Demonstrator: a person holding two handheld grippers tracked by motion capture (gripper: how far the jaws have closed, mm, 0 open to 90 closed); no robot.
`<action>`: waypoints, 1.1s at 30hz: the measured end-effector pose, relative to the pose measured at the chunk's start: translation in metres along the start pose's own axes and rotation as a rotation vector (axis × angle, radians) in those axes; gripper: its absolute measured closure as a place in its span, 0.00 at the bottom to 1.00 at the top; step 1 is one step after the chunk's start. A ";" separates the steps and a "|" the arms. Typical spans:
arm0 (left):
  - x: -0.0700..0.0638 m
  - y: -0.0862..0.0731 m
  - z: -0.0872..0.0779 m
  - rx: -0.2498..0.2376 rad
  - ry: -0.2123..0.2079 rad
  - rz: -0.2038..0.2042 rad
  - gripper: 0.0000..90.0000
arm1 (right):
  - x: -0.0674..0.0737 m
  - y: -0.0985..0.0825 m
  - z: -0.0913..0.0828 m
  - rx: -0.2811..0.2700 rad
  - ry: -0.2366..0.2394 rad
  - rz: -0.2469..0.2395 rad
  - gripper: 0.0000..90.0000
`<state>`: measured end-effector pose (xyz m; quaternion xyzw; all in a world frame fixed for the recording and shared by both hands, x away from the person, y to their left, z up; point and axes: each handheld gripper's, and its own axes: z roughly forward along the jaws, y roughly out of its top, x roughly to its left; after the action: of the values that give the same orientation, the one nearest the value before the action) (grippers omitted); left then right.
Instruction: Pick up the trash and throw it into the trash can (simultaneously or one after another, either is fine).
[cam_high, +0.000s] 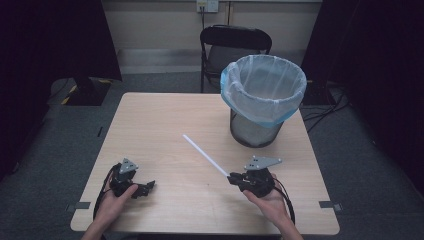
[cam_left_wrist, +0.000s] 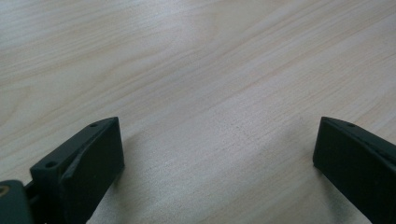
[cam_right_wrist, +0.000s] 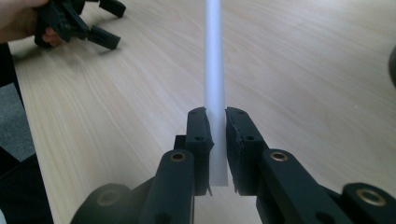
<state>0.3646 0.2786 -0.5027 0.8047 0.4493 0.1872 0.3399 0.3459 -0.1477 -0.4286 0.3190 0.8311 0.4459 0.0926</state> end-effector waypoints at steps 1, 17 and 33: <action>0.000 0.000 0.000 -0.001 -0.001 -0.001 0.01 | 0.000 0.000 0.000 0.000 0.000 0.000 0.89; 0.000 0.000 0.000 0.001 0.000 0.001 0.01 | -0.001 0.039 -0.011 -0.106 0.010 -0.033 0.89; 0.000 0.000 0.000 0.001 0.000 0.002 0.01 | 0.001 0.073 -0.023 -0.192 0.011 -0.071 0.89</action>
<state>0.3646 0.2787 -0.5026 0.8054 0.4486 0.1874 0.3391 0.3679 -0.1341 -0.3564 0.2766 0.7958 0.5219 0.1337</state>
